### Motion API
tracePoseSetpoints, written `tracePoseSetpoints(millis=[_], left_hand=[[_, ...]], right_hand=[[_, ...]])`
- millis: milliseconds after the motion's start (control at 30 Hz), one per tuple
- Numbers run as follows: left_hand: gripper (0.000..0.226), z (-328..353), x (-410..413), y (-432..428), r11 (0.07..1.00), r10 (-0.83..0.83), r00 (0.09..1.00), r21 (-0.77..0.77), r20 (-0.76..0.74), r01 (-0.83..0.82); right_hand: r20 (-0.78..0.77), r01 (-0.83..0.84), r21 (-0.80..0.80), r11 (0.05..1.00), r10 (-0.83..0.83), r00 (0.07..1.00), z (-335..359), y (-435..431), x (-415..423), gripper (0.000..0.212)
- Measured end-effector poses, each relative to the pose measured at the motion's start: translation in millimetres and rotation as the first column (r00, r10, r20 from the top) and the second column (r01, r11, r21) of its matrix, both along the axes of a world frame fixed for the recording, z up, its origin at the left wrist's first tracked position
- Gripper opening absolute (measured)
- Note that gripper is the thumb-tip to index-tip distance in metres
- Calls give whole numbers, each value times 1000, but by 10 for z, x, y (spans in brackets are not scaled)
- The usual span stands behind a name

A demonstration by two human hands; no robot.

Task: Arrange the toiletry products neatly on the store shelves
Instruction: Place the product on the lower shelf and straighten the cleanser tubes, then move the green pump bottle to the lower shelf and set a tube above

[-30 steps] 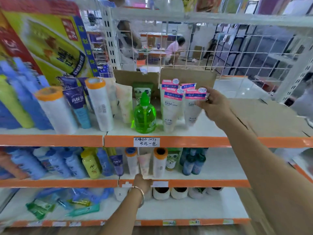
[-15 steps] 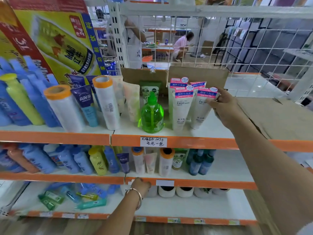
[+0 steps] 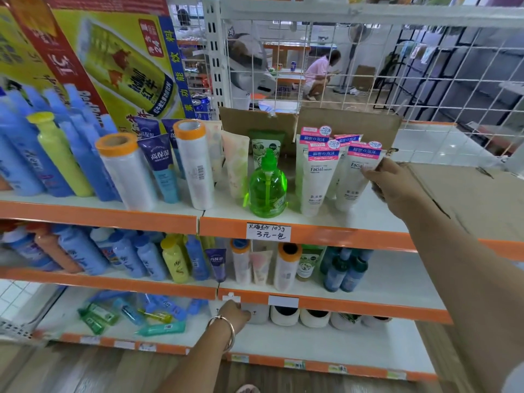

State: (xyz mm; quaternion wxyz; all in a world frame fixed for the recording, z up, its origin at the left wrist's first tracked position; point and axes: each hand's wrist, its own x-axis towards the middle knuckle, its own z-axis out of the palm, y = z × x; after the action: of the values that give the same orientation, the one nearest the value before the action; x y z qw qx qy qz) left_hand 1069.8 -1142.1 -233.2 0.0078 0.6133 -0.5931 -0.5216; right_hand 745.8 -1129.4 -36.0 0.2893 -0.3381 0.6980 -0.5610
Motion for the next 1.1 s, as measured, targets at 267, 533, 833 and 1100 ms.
tracePoseSetpoints(millis=[267, 533, 833, 1100], left_hand=[[26, 35, -53, 125, 1000, -10, 1000, -28, 28, 11], [32, 220, -301, 241, 984, -49, 998, -171, -37, 42], [24, 628, -637, 64, 862, 106, 885, -402, -453, -309], [66, 1488, -778, -579, 607, -35, 827, -669, -561, -428]], right_hand=[[0, 193, 10, 981, -193, 981, -375, 260, 260, 48], [-256, 208, 94, 973, -179, 950, -888, 820, 705, 22], [-315, -51, 542, 839, 259, 913, -1603, 771, 790, 26], [-355, -4, 647, 763, 306, 883, -1889, 244, 591, 26]])
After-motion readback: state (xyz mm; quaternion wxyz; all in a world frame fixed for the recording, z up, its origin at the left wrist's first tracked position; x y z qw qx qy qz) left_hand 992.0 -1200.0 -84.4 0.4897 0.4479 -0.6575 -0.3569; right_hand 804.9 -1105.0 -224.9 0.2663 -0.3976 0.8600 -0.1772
